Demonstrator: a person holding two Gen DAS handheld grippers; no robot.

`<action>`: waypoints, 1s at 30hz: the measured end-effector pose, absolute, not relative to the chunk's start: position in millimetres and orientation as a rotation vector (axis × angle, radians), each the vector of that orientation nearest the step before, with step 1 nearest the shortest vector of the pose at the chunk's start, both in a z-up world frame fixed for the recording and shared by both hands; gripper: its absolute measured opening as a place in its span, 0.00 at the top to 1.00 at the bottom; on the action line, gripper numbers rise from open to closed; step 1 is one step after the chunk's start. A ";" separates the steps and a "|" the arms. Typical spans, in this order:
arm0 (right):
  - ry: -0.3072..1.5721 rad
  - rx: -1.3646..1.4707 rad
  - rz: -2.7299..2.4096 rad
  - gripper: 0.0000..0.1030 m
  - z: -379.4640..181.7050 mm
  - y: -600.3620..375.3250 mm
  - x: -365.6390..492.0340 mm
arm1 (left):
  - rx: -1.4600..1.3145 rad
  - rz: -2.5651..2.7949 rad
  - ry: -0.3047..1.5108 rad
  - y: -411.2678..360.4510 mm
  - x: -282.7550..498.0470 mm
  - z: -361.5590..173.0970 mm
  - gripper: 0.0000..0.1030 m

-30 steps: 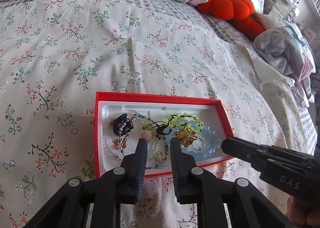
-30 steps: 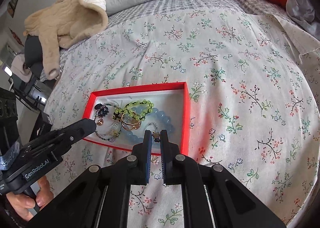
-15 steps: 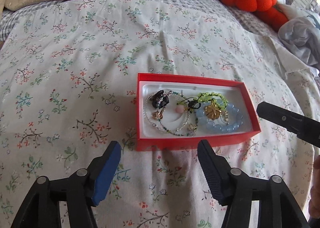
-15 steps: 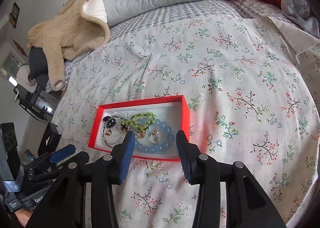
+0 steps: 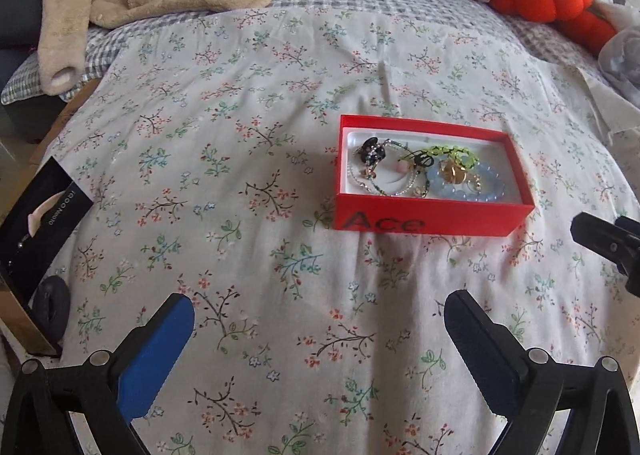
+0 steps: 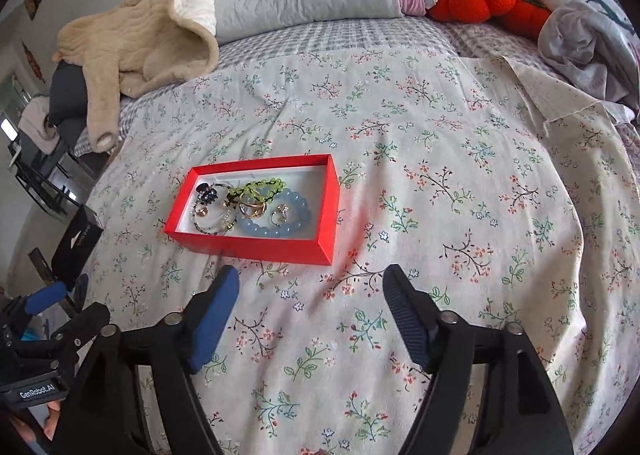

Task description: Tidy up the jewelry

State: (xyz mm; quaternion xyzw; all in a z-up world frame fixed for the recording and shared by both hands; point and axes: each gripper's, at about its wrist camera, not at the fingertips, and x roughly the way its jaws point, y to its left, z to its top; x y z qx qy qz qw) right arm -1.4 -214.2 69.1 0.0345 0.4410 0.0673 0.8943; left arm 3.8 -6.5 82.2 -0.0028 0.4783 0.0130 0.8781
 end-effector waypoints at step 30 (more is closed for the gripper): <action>1.007 -0.063 -0.034 0.11 1.6 -192.2 10.8 | -0.006 -0.040 1.039 -9.2 39.2 -8.0 0.00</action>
